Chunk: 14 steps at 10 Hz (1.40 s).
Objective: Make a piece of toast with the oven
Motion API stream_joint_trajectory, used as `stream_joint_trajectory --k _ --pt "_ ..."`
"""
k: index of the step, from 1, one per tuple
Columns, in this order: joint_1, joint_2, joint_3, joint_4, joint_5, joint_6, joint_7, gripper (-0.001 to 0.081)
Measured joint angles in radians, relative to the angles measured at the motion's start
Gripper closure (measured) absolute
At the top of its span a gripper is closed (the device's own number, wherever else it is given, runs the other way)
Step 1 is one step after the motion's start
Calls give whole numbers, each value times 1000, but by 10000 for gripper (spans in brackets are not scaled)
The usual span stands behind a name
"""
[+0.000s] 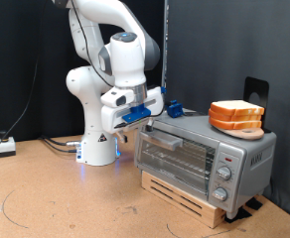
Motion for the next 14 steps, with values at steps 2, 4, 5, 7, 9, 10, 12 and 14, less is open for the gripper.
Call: stream_joint_trajectory --k 2,4,5,7,9,10,12,14 --pt "-27 54 -22 20 -29 31 -4 -1" --pt "-45 123 -47 45 -38 74 -17 -1" --pt "-47 161 -59 60 -36 94 -31 -1" --pt "-46 225 -75 87 -5 121 -72 -1" --pt "-46 272 -79 115 42 125 -108 -1" --pt "-46 292 -79 128 67 125 -120 -1" --pt "-41 323 -77 153 123 125 -153 -1" --pt "-36 340 -71 173 153 125 -170 -1"
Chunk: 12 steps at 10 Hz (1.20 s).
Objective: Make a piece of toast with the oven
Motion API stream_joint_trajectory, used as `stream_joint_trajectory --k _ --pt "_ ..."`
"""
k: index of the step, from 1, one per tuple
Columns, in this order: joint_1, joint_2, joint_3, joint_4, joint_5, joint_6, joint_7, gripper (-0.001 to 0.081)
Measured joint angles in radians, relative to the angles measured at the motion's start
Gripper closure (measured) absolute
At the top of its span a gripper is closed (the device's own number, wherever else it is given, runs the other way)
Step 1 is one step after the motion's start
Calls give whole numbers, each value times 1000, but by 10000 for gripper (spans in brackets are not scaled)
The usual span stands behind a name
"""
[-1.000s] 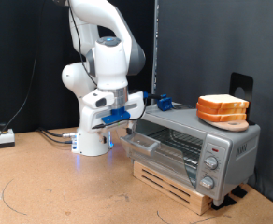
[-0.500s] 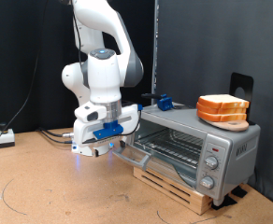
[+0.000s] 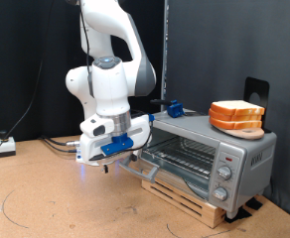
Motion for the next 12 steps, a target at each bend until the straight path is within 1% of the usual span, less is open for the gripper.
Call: stream_joint_trajectory --k 2,4,6,7,9,12 --pt "0 3 5 4 -8 0 2 -1" --pt "-5 19 4 6 -54 15 32 -1" --pt "-15 66 -1 12 -96 43 75 -1" --pt "-19 96 -5 22 -98 49 83 -1" --pt "-29 163 -6 36 -59 83 79 -1" --pt "-40 275 -3 58 43 139 53 -1"
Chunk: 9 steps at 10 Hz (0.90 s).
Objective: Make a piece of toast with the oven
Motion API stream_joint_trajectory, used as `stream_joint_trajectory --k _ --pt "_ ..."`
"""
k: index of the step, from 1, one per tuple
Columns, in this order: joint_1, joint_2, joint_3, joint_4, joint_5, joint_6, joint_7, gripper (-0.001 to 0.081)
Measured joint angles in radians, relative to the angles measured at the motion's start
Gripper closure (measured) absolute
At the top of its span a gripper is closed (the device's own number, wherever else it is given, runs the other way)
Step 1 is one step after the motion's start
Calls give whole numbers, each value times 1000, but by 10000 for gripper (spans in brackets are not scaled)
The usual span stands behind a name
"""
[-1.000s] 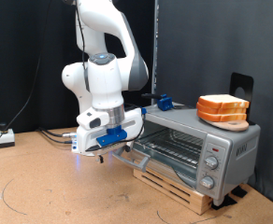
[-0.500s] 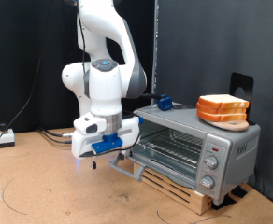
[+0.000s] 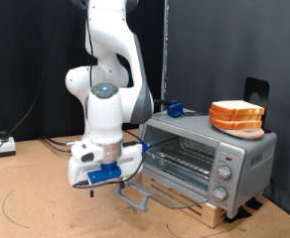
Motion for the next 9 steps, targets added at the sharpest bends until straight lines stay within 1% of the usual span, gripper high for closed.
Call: stream_joint_trajectory --k 2,4,5,7,9 --pt "-8 77 16 28 73 23 -29 -1" --pt "-12 133 49 60 135 44 -51 -1" --pt "-12 142 70 72 153 44 -57 -1" --pt "-15 134 80 78 161 44 -91 -1" --pt "-35 90 74 78 168 13 -123 -1"
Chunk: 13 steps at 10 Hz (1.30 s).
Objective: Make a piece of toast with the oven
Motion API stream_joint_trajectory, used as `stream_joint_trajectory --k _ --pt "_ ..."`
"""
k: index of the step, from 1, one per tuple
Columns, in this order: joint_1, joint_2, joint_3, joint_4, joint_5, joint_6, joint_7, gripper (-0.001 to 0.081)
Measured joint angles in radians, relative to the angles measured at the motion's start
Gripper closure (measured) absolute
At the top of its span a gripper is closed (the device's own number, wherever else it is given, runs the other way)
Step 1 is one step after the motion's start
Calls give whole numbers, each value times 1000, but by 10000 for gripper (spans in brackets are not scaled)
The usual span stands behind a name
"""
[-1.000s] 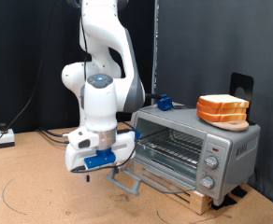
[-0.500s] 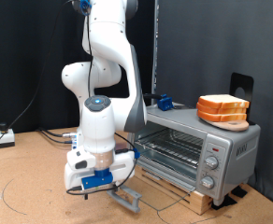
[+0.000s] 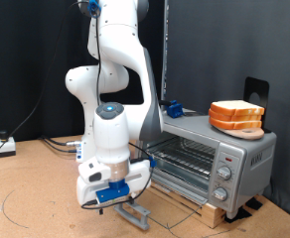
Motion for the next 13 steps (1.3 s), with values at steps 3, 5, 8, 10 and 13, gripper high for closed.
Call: stream_joint_trajectory --k 3,5,8,10,13 --pt "-25 -92 -28 0 -8 -64 -18 -1" --pt "-28 -156 -53 -2 -45 -126 -7 -1" --pt "-29 -171 -41 17 119 -273 -161 -1" --pt "-35 -224 -42 42 288 -443 -319 -1" --pt "-35 -315 -41 49 342 -565 -362 -1"
